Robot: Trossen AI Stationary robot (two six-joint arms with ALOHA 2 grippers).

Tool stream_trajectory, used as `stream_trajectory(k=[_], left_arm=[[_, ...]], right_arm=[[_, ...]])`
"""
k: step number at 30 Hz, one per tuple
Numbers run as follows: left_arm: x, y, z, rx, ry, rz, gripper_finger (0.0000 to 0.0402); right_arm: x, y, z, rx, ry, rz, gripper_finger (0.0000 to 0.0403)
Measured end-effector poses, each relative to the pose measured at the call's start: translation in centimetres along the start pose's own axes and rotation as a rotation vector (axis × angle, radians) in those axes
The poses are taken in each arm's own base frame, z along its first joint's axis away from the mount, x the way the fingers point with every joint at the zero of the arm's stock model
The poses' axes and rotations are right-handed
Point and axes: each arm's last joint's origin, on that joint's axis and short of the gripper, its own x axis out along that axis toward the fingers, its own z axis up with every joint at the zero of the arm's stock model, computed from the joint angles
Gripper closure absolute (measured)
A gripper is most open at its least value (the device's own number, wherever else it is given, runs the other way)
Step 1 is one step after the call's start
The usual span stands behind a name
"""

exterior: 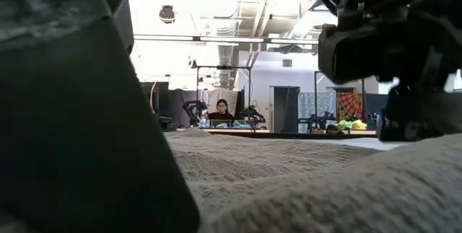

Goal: Roll towel into tight, uniform cylinder
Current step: Roll the gray towel

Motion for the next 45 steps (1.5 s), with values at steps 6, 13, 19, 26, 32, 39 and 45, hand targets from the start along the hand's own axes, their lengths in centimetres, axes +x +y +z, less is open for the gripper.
stream_trajectory(k=[6, 13, 19, 26, 32, 39, 45], left_arm=[[0.2, 0.3, 0.4, -0.024, 0.028, -0.015, 0.0401], [0.2, 0.5, 0.6, -0.038, 0.037, -0.005, 0.0401], [0.2, 0.6, 0.5, -0.054, 0.039, 0.004, 0.0401], [0.2, 0.6, 0.5, -0.064, 0.039, 0.004, 0.0401], [0.2, 0.6, 0.5, -0.063, 0.041, 0.004, 0.0401], [0.2, 0.6, 0.5, -0.056, 0.041, 0.005, 0.0401], [0.2, 0.6, 0.5, -0.055, 0.041, 0.004, 0.0401]], right_arm=[[-3.8, 2.6, -1.3, -0.244, -0.161, -0.147, 0.0195], [-2.1, 7.6, -6.5, -0.787, -0.409, -0.483, 0.0202], [3.4, 8.3, -10.7, -1.065, -0.482, -0.732, 0.0203], [8.4, 8.7, -12.1, -1.148, -0.466, -0.908, 0.0203], [10.4, 9.6, -11.9, -1.129, -0.396, -0.967, 0.0203], [11.1, 8.4, -11.3, -1.087, -0.37, -1.01, 0.0203], [10.9, 7.8, -10.5, -1.05, -0.345, -1.02, 0.0203]])
